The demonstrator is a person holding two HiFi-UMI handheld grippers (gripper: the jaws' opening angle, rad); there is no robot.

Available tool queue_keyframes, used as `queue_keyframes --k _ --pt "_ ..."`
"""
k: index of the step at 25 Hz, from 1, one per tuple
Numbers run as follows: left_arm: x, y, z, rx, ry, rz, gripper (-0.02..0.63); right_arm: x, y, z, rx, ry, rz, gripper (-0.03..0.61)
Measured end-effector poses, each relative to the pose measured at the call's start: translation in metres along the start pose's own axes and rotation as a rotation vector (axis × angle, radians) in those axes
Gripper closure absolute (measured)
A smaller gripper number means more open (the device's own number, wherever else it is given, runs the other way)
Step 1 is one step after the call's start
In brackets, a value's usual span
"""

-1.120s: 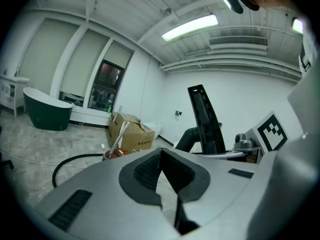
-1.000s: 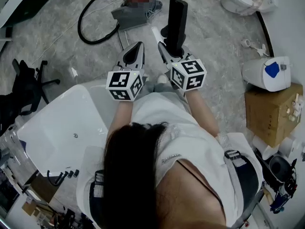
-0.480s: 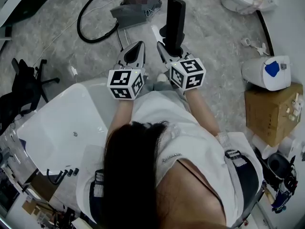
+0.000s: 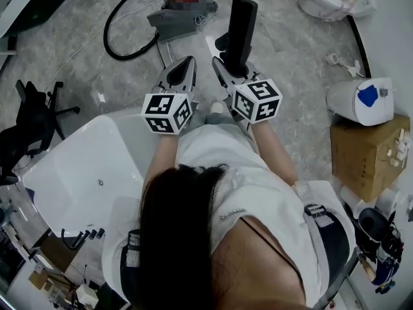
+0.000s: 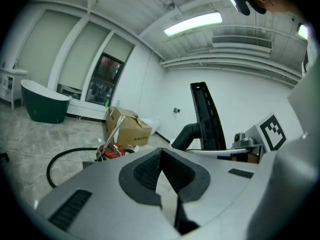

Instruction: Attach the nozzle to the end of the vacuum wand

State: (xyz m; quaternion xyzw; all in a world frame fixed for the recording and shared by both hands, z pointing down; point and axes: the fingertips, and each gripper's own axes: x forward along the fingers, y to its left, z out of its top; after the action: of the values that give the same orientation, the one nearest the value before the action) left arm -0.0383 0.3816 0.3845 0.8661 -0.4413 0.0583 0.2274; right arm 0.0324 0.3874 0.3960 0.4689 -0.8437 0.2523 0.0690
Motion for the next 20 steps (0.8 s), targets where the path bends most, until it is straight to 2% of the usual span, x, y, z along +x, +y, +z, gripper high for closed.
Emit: queue_keyframes --k 9,20 --pt "0.011 -0.003 0.001 0.000 -0.021 0.035 0.612 -0.005 -0.017 0.003 -0.047 0.004 -0.002 0.486" --pt "0.017 0.017 0.013 0.029 -0.041 0.076 0.612 0.010 -0.019 0.009 -0.054 0.004 0.001 0.486"
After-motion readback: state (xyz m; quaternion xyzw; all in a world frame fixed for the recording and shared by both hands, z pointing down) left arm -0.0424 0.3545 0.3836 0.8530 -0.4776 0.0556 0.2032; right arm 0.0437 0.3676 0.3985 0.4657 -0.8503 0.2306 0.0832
